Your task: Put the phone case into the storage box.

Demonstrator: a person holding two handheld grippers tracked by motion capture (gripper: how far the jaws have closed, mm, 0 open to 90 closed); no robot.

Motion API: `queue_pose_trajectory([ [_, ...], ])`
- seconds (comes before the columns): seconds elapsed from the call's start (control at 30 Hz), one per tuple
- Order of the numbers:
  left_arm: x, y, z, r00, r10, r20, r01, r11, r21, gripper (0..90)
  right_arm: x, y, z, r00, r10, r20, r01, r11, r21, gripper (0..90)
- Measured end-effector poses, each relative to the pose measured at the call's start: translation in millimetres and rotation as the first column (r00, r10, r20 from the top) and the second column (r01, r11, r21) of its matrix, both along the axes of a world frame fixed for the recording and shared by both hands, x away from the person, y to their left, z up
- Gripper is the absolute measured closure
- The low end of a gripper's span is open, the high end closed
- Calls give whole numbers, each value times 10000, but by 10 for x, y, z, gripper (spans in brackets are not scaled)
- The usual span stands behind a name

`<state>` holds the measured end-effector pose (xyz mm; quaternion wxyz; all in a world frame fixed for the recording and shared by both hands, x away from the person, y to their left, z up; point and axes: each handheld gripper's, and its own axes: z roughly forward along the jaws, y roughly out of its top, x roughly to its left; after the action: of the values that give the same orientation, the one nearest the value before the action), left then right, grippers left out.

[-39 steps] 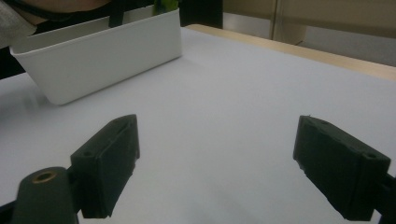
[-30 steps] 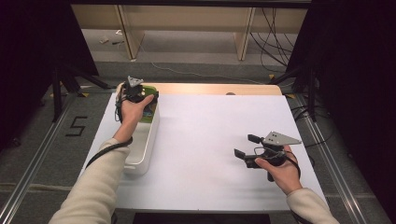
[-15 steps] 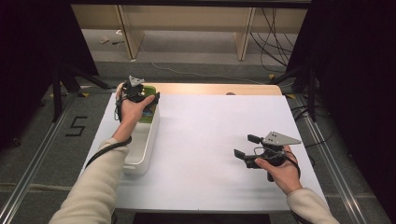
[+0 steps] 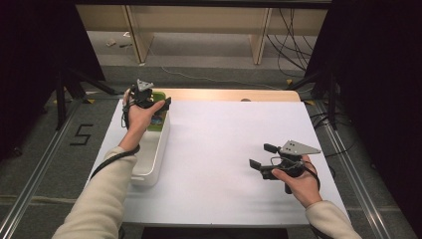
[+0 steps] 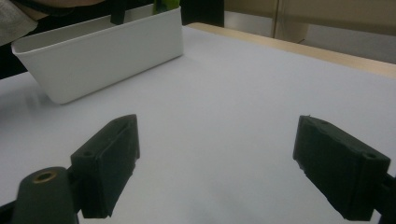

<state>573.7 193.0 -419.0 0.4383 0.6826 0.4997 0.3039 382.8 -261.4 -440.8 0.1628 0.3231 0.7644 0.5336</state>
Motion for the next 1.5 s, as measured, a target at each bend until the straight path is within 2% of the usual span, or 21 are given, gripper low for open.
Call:
queue_pose_trajectory([
  [0.77,-32,-13,106,9995,-49,324,50,10000,-29,0,3,3,-5,10000,45,-58,-45,10000,-21,157],
  [1.5,-94,-27,230,9979,102,637,-99,9999,-47,0,1,5,-5,10000,40,-71,-40,10000,-34,157],
])
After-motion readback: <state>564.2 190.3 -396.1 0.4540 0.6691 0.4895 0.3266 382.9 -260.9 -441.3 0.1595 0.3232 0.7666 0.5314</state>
